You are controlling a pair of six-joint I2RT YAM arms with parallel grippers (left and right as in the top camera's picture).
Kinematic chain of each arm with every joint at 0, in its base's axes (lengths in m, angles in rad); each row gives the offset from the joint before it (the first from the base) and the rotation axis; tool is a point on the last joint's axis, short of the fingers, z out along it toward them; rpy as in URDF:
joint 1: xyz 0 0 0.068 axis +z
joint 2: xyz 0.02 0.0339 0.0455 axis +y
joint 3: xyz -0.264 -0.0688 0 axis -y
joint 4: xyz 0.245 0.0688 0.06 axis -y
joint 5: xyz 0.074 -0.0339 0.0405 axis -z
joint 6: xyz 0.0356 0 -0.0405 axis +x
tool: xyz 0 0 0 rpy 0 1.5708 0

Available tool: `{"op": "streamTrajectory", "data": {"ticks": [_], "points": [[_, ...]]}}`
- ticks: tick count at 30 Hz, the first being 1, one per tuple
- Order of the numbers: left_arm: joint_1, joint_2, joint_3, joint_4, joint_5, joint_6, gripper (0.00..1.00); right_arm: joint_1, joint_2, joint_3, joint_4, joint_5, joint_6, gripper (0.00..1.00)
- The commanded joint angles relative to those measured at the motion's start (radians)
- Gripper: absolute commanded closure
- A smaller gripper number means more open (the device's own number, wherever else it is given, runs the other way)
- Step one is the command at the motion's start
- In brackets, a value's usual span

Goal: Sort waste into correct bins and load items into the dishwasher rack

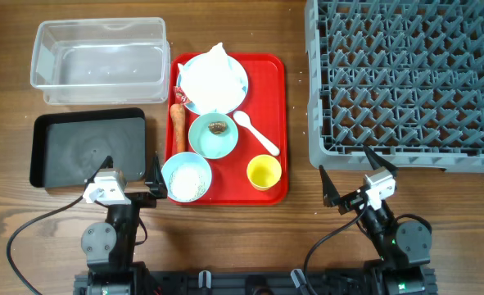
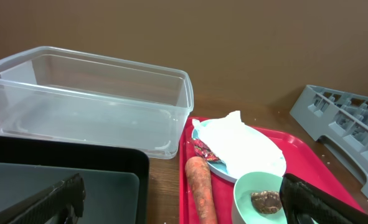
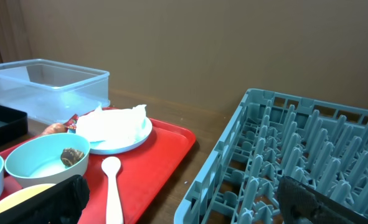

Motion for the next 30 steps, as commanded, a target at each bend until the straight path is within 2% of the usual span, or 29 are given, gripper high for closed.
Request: {"op": "streamTrajectory", "data": {"ticks": [1, 30], "points": [[-0.001, -0.007, -0.002, -0.007, 0.012, -0.003, 0.0, -0.002, -0.005, -0.001, 0.002, -0.008, -0.001, 0.0], [-0.001, -0.007, -0.002, -0.007, 0.013, -0.003, 0.0, -0.002, -0.005, -0.001, 0.017, -0.005, -0.002, 0.0]]}}
